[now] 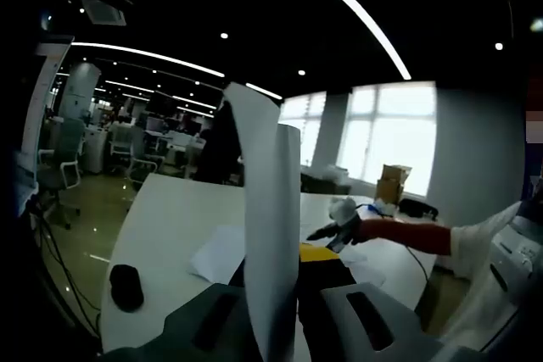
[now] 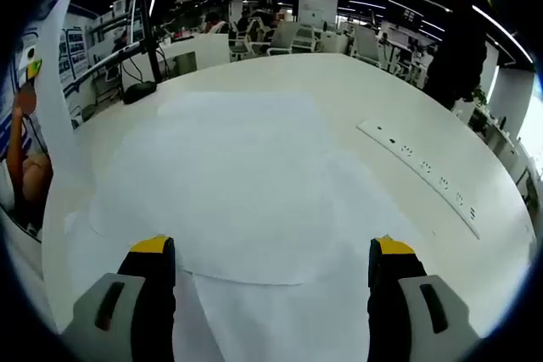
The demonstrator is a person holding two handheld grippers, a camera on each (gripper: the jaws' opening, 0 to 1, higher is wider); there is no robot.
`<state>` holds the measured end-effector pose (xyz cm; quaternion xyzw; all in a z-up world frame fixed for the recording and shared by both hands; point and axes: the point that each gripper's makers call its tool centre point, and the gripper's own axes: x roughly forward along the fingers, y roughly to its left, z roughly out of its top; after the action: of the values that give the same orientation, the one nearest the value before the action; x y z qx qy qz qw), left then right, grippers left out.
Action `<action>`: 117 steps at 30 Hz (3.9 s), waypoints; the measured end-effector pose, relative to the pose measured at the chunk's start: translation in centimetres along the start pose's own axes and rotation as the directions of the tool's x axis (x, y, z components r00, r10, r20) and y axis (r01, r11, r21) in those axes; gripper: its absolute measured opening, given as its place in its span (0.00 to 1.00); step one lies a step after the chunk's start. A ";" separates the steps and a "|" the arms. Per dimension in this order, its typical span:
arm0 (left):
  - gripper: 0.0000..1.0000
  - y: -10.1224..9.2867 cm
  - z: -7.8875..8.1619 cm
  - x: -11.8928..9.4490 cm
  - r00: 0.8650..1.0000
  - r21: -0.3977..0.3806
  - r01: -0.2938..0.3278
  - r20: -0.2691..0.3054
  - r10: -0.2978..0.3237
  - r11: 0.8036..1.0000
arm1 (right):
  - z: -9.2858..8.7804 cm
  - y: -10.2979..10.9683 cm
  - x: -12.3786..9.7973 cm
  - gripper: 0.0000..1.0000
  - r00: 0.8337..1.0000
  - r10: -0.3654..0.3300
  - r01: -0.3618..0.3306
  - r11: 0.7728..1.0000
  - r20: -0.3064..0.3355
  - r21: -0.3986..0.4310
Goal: Organize the stack of printing papers by aligning and flattening the scattered papers on the table
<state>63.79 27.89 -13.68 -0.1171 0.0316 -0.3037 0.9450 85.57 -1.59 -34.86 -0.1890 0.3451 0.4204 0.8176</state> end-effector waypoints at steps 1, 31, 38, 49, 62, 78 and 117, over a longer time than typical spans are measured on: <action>0.06 0.0 0.0 0.0 1.000 0.000 0.000 0.000 0.000 1.000 | 0.0 0.0 0.0 0.89 1.000 0.001 -0.001 1.000 0.000 0.000; 0.06 0.1 0.2 -0.3 1.000 0.005 -0.007 0.001 0.007 1.000 | -0.6 0.3 1.5 0.88 0.999 0.025 -0.025 1.000 -0.029 0.013; 0.06 0.0 0.2 -0.4 1.000 0.004 -0.009 0.004 0.009 1.000 | -0.4 0.4 1.4 0.88 1.000 0.022 -0.022 1.000 -0.018 0.018; 0.06 -0.1 0.2 -0.6 1.000 0.006 -0.011 0.008 0.010 1.000 | -0.4 1.4 1.1 0.81 0.999 0.035 -0.035 0.999 -0.008 0.000; 0.06 -0.4 0.4 -0.7 1.000 0.010 -0.006 0.013 0.006 1.000 | -0.1 1.6 0.9 0.65 0.999 0.053 -0.053 0.999 0.003 -0.012; 0.06 -0.5 0.7 -0.8 1.000 0.015 -0.004 0.016 0.004 1.000 | 0.5 0.5 0.4 0.25 0.995 0.081 -0.089 0.986 0.066 0.141; 0.06 -0.5 0.5 -1.0 1.000 0.014 -0.015 0.018 0.015 1.000 | 1.7 5.4 -0.5 0.00 0.960 0.181 -0.254 0.888 0.216 0.383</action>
<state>62.71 28.18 -13.04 -0.1129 0.0217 -0.2959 0.9483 81.68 2.24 -33.42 0.0626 0.3713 0.4433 0.8134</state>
